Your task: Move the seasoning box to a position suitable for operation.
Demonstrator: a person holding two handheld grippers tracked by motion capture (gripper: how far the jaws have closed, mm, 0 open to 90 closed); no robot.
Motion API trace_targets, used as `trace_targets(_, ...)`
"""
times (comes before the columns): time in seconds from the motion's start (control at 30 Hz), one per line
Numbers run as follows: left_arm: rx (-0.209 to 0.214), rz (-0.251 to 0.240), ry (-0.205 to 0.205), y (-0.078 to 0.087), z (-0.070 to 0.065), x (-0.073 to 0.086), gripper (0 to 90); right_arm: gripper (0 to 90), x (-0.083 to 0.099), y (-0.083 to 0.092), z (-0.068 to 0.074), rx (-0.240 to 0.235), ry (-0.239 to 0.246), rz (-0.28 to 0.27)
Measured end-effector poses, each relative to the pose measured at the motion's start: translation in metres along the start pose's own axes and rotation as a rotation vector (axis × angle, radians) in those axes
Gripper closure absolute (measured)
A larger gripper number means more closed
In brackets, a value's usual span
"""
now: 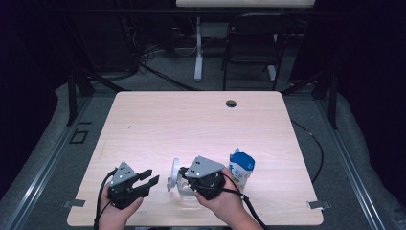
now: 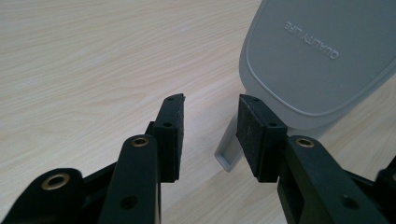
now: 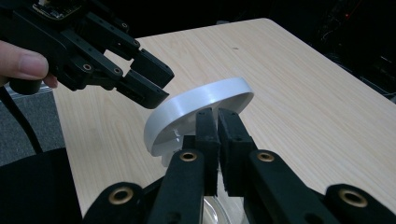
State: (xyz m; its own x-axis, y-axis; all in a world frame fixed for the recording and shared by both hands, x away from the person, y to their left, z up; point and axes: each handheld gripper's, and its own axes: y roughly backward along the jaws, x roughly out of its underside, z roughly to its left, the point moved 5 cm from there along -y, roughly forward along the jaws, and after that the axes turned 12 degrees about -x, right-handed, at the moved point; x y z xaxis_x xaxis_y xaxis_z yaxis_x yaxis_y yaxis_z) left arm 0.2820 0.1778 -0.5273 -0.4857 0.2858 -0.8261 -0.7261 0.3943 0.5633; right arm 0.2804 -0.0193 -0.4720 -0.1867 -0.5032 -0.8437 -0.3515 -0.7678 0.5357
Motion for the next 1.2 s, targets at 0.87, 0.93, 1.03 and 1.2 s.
trace_targets(0.87, -0.013, 0.002, 0.007, -0.001, 0.004, 0.002, 59.5, 72.5, 0.006, 0.011, -0.002, 0.022, -0.015, -0.006)
trace_targets(0.93, -0.018, 0.0, 0.006, -0.002, 0.004, 0.002, 58.9, 69.0, 0.009, 0.013, -0.002, 0.029, -0.018, -0.003)
trace_targets(1.03, -0.018, 0.008, 0.0, -0.004, 0.003, 0.004, 57.8, 63.5, 0.014, 0.018, -0.003, 0.047, -0.024, 0.003)
trace_targets(1.2, -0.014, -0.002, 0.001, -0.001, 0.002, 0.003, 57.4, 58.1, 0.02, 0.027, -0.003, 0.075, -0.033, 0.01)
